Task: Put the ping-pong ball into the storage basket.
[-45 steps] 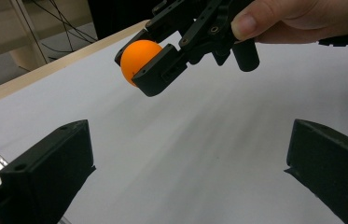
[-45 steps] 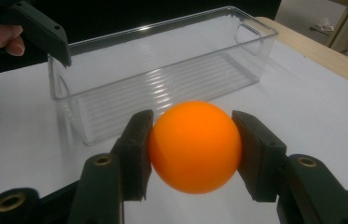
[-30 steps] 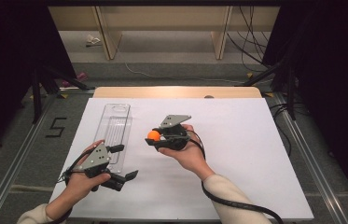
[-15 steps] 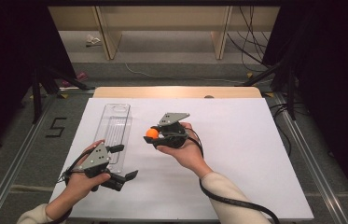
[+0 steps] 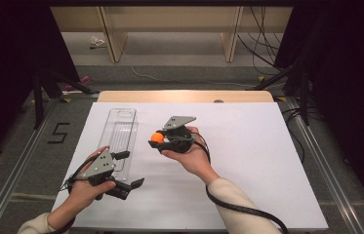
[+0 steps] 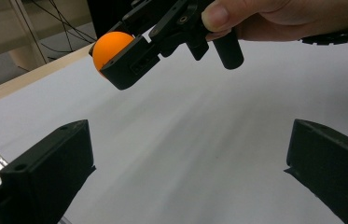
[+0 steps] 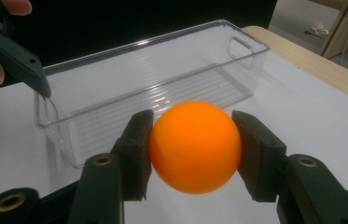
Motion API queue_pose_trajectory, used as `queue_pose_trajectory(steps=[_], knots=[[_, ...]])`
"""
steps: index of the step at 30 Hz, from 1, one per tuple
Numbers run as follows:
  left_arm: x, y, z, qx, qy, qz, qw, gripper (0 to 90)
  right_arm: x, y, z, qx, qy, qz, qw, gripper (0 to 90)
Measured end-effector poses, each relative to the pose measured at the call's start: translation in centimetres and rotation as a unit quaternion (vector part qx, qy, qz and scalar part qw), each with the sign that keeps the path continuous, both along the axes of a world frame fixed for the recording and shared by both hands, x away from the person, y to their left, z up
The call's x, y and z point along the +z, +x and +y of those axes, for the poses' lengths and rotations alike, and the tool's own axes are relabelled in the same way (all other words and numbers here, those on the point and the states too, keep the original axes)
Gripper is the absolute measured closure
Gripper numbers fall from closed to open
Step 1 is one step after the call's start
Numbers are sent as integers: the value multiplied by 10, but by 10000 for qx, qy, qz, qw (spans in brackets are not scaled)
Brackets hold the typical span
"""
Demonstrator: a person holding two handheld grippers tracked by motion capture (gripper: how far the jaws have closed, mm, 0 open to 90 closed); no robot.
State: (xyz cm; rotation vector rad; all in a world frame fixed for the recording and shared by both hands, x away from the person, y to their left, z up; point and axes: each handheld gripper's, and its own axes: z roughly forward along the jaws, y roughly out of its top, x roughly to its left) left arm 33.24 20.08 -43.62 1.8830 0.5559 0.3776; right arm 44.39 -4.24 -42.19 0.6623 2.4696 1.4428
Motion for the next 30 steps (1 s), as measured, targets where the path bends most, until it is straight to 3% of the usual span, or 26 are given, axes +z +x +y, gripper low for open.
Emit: queue_pose_trajectory(steps=[30], knots=[[0, 0, 0, 3, -6, -14, 10000, 1, 2, 14, 12, -63, 12, 23, 10000, 515]])
